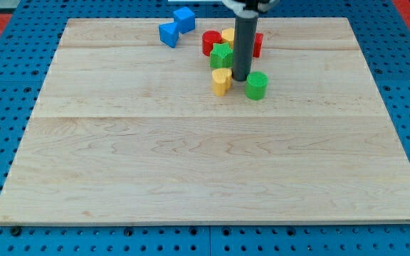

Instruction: Place the yellow heart at the bottom right of the red star

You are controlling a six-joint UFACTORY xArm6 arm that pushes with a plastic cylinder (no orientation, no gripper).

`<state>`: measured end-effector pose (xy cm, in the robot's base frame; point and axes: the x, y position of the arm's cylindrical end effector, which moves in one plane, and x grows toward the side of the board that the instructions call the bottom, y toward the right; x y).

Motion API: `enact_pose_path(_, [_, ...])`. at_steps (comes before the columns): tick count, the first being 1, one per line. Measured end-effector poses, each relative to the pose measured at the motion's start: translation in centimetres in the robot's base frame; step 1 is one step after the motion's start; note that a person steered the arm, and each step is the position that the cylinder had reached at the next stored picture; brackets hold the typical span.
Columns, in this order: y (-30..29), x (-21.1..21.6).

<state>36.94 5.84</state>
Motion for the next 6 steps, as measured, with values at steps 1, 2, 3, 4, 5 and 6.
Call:
enact_pose_path(1, [0.6,3.6])
enact_pose_path(2, [-5.0,6.7])
enact_pose_path(3, [-7.3,5.0])
enact_pose_path(4, [-5.9,0.8])
enact_pose_path(5, [-0.2,-0.8])
enact_pose_path(6, [4.0,-2.6])
